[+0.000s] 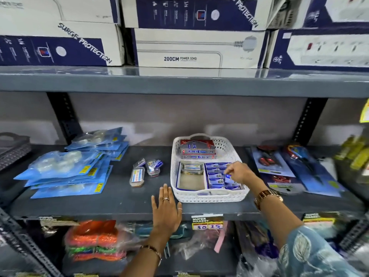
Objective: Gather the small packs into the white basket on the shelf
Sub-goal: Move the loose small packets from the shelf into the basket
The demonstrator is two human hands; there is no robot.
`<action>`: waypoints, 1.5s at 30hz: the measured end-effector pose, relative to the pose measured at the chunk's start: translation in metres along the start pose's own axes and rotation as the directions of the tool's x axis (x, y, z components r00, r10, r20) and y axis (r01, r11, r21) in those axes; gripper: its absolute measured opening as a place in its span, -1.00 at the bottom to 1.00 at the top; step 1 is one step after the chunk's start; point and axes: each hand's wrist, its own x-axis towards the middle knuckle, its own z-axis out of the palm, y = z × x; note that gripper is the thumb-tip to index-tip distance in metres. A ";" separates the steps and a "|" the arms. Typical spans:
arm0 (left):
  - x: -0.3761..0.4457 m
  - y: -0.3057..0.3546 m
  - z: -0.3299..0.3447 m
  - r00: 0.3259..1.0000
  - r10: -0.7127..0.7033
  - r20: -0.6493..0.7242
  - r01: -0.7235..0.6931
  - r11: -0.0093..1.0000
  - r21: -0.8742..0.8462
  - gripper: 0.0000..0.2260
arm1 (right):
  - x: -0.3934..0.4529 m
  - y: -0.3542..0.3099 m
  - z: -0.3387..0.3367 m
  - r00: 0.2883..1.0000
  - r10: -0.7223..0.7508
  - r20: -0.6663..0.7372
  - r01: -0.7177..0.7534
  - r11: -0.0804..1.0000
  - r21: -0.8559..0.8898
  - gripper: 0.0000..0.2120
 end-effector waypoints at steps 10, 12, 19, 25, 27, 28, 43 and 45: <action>-0.001 -0.002 0.001 1.000 0.012 -0.015 -0.012 1.000 0.003 -0.44 | 0.007 0.004 0.018 0.999 -0.012 -0.042 0.007 0.992 -0.125 -0.66; -0.002 -0.002 0.001 1.000 0.018 -0.018 -0.018 1.000 0.000 -0.44 | 0.008 0.006 0.021 0.998 0.003 -0.068 -0.013 0.990 -0.143 -0.65; -0.002 -0.004 0.000 0.999 0.026 -0.031 -0.026 1.000 -0.004 -0.42 | 0.006 0.000 0.019 0.993 0.035 -0.113 -0.048 0.992 -0.119 -0.75; -0.001 -0.022 -0.001 0.999 -0.009 -0.045 0.009 1.000 -0.010 -0.39 | 0.006 -0.042 0.025 0.994 -0.024 -0.111 0.012 0.994 -0.109 -0.73; 0.000 -0.029 -0.003 0.999 -0.023 -0.048 0.022 1.000 -0.011 -0.39 | 0.011 -0.058 0.029 0.992 -0.087 -0.088 0.076 0.990 -0.120 -0.70; 0.000 -0.033 -0.004 0.998 -0.032 -0.051 0.032 0.999 -0.014 -0.39 | 0.013 -0.066 0.032 0.990 -0.119 -0.081 0.109 0.988 -0.114 -0.68; 0.028 -0.096 -0.016 0.995 -0.053 -0.090 0.053 0.999 -0.001 -0.29 | 0.060 -0.187 0.097 0.942 -0.332 -0.056 0.326 0.941 -0.089 -0.76; 0.033 -0.102 -0.018 0.995 -0.053 -0.084 0.051 0.998 -0.027 -0.28 | 0.067 -0.198 0.107 0.954 -0.299 -0.036 0.292 0.948 -0.126 -0.72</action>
